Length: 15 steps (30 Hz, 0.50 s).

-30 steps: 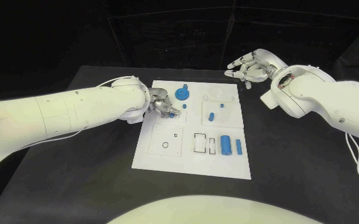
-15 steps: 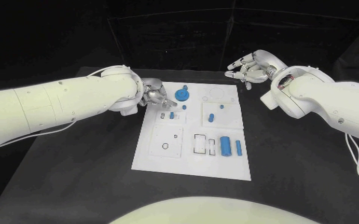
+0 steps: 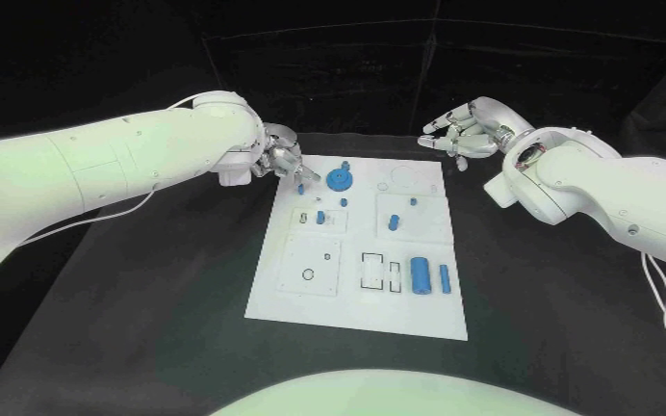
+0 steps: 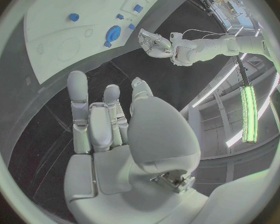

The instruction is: Assemble the parts on the task board

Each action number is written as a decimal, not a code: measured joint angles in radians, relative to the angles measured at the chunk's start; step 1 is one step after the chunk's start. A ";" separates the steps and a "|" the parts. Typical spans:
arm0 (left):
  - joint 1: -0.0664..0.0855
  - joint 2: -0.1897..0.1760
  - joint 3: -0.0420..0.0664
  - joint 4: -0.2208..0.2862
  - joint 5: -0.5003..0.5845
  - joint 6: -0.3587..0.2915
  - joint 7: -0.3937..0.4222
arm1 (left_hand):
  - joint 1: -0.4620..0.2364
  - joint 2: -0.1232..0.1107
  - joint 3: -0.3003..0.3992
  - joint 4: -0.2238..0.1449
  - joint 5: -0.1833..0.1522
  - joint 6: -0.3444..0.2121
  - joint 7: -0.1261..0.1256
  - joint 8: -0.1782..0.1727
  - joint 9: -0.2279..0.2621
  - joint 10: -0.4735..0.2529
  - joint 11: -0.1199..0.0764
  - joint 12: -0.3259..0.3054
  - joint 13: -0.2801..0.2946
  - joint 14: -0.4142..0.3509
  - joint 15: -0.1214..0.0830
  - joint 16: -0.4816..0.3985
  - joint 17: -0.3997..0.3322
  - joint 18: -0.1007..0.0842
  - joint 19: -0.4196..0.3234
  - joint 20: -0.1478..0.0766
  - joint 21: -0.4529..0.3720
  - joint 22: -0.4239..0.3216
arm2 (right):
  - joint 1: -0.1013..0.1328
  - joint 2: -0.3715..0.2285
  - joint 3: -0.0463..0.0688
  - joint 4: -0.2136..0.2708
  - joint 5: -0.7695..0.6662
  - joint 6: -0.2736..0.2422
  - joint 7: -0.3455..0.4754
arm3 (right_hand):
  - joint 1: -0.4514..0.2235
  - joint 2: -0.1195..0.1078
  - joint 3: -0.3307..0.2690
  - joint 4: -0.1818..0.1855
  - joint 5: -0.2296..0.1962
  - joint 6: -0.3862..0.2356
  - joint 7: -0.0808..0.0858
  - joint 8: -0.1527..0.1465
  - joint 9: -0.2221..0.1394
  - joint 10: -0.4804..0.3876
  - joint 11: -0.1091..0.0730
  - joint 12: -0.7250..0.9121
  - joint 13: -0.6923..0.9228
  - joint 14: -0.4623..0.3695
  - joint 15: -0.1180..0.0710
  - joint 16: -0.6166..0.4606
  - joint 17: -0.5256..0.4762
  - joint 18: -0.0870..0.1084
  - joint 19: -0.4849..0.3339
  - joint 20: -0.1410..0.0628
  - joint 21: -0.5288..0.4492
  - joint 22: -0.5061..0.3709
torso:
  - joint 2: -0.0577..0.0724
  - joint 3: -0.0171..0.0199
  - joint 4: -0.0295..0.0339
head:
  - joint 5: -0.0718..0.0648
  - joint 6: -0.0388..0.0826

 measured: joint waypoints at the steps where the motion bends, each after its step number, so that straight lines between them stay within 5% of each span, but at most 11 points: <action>1: 0.000 0.008 0.000 -0.015 -0.004 0.009 0.000 | 0.004 0.004 -0.002 0.002 0.000 0.002 0.002 0.000 -0.001 0.000 0.000 0.000 0.000 0.000 0.000 0.000 0.000 0.000 0.003 0.003 0.000 0.000 | 0.000 0.000 0.000 0.000 0.000 0.000 0.000 | 0.000 0.000 0.000 0.000 0.000 0.000 0.000 0.000 0.000 0.000 0.000 0.000 0.000 0.000 0.000 0.000 0.000 0.000 0.000 0.000 0.000 0.000 | 0.000 0.0000 -0.0001 | 0.000 0.000; 15: -0.025 0.086 -0.001 -0.157 -0.043 0.066 -0.001 | 0.028 0.028 -0.026 0.001 0.000 0.032 -0.008 0.002 -0.010 0.004 -0.004 0.008 0.012 0.000 0.000 0.000 0.000 0.000 0.003 0.003 0.000 0.012 | 0.000 0.007 0.000 -0.001 0.000 0.002 0.000 | 0.000 0.000 0.000 0.000 0.000 0.000 0.000 0.000 0.000 0.000 0.000 0.000 0.000 0.000 0.000 0.000 0.000 0.000 0.000 0.000 0.000 0.000 | 0.000 -0.0008 -0.0001 | 0.008 -0.003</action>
